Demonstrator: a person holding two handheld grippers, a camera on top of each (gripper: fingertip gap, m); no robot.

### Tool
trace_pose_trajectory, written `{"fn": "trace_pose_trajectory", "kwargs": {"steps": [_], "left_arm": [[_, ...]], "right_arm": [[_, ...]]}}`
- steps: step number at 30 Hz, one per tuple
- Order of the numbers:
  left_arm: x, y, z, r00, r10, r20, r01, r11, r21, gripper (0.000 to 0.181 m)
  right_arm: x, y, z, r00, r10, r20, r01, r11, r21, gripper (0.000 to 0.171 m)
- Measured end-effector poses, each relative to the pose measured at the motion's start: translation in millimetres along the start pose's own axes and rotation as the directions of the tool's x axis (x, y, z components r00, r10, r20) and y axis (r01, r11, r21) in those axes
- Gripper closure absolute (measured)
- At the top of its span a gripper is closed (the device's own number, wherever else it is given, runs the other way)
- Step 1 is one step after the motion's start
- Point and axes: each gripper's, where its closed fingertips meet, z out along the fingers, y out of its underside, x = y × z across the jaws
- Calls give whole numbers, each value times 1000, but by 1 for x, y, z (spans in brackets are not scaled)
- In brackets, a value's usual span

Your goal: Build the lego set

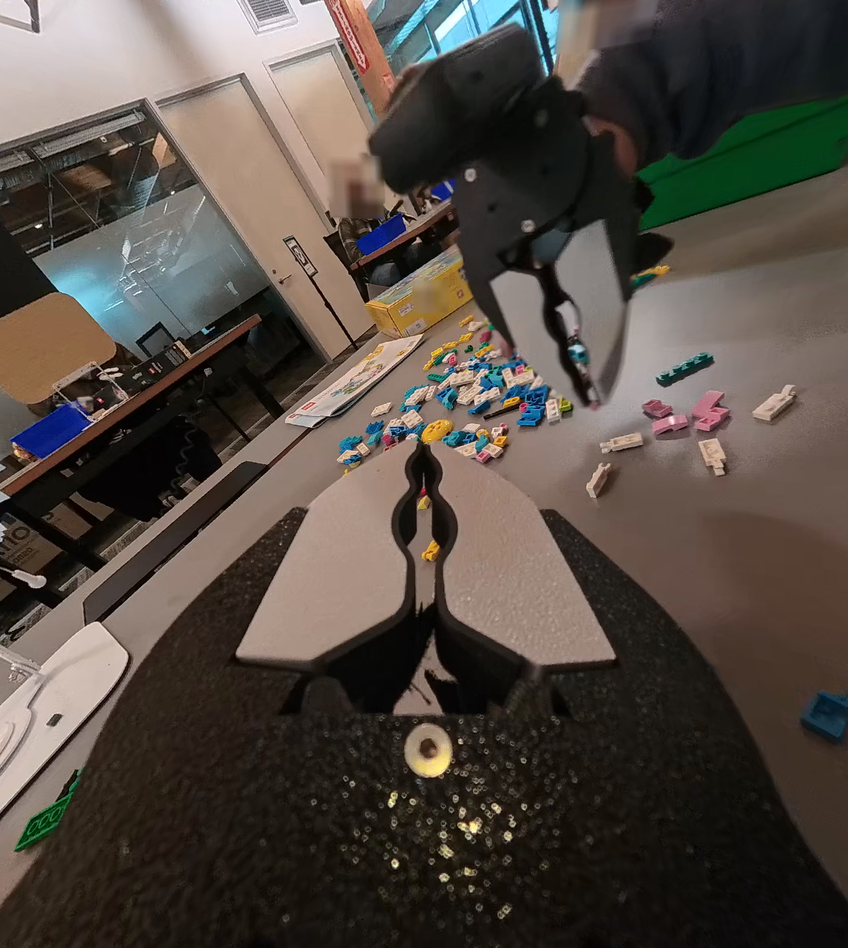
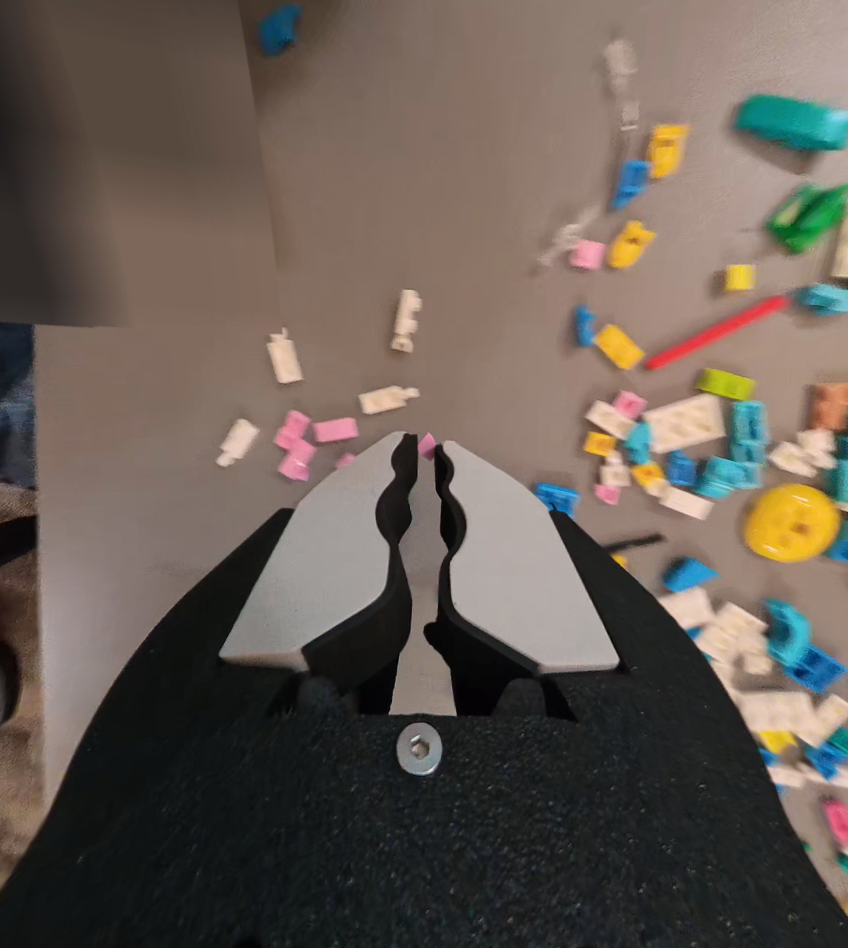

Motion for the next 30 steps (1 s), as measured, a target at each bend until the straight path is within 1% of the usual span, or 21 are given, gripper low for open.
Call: {"fn": "trace_pose_trajectory", "kwargs": {"steps": [2, 4, 6, 8, 11, 14, 18, 23, 24, 25, 26, 30], "left_arm": [[0, 0, 0, 1000, 0, 1, 0, 1000, 0, 181], [0, 0, 0, 1000, -1, 0, 1, 1000, 1, 181], [0, 0, 0, 1000, -1, -1, 1, 1000, 0, 181], [0, 0, 0, 1000, 0, -1, 0, 1000, 0, 181], [0, 0, 0, 1000, 1, -1, -1, 1000, -2, 181], [1, 0, 0, 1000, 5, -2, -5, 1000, -2, 181], [1, 0, 0, 1000, 5, -2, -5, 1000, -2, 181], [1, 0, 0, 1000, 4, -2, -4, 1000, -2, 181], [1, 0, 0, 1000, 4, -3, -4, 1000, -2, 181], [1, 0, 0, 1000, 4, -3, -4, 1000, -2, 181], [1, 0, 0, 1000, 5, -3, -5, 1000, -3, 181], [1, 0, 0, 1000, 4, -2, -4, 1000, -1, 181]], "right_arm": [[-19, -2, 13, 999, -34, 11, 35, 999, -38, 165], [-28, -5, 22, 998, -57, -2, 57, 998, -35, 165], [-27, -8, 22, 999, -37, -23, 37, 999, -11, 153], [-13, -10, 13, 997, -3, -80, 6, 999, 36, 152], [30, 1, -4, 969, 66, -239, -56, 997, 47, 155], [60, 14, -8, 947, 124, -295, -117, 992, 42, 156], [74, 22, -4, 948, 142, -285, -144, 990, 14, 155], [76, 27, 5, 960, 145, -241, -154, 988, -18, 154], [76, 26, 5, 961, 148, -235, -155, 988, -14, 156], [76, 27, 5, 962, 148, -231, -157, 987, -21, 163], [76, 28, 5, 961, 140, -237, -151, 988, -30, 165], [69, 25, -3, 959, 123, -254, -131, 991, -13, 166]]}}
